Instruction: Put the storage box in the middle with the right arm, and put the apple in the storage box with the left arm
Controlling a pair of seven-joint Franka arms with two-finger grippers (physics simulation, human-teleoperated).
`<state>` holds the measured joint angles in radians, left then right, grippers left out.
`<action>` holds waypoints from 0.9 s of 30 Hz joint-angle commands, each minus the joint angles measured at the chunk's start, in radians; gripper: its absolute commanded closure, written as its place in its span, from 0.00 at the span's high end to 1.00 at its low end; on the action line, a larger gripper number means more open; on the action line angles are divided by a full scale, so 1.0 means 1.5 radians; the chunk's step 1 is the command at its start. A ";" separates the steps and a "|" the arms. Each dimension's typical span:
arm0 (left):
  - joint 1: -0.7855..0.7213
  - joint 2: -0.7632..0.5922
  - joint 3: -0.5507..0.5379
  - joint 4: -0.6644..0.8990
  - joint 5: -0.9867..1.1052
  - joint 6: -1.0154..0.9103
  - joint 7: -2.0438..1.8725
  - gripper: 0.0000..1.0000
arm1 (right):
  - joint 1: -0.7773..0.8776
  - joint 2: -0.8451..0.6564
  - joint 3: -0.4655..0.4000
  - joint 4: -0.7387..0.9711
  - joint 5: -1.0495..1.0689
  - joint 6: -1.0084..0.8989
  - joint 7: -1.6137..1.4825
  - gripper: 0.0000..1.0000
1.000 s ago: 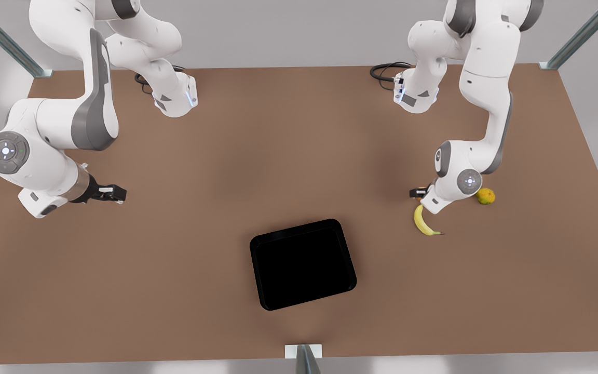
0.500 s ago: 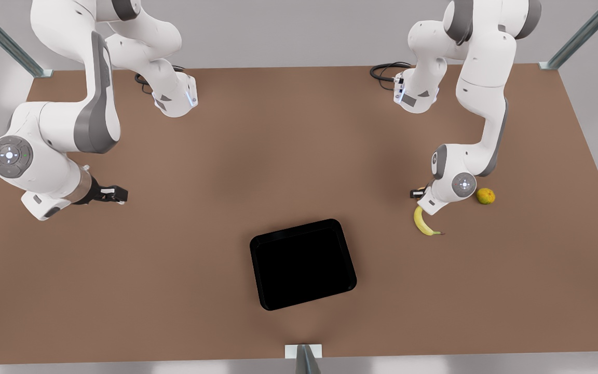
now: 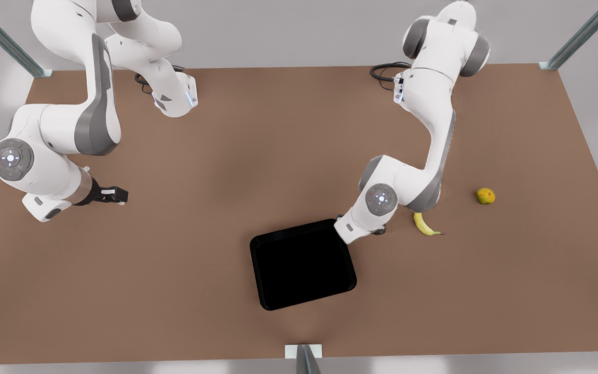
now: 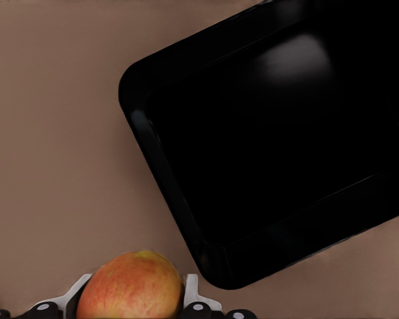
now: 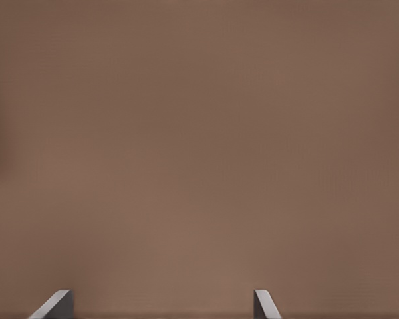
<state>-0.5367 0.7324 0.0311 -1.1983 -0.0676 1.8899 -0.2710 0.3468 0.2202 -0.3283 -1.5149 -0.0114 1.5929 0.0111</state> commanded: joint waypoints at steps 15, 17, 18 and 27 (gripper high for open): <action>0.009 0.024 -0.031 0.078 0.002 -0.003 -0.316 1.00 | -0.012 0.008 -0.001 -0.001 0.001 -0.006 -0.002 1.00; 0.066 -0.104 0.068 0.083 0.006 -0.274 -0.086 1.00 | -0.012 0.008 -0.002 -0.001 0.001 -0.006 -0.003 1.00; 0.066 -0.144 0.148 0.083 0.005 -0.344 0.038 1.00 | -0.013 0.006 -0.002 0.001 0.001 -0.004 -0.004 1.00; 0.155 -0.356 0.053 -0.059 0.035 -0.436 0.094 1.00 | -0.013 0.001 -0.002 0.006 0.000 -0.003 -0.004 1.00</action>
<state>-0.3074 0.2088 0.1161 -1.2786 -0.0266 1.3607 -0.3864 0.3267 0.2236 -0.3306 -1.5069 -0.0108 1.5880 0.0073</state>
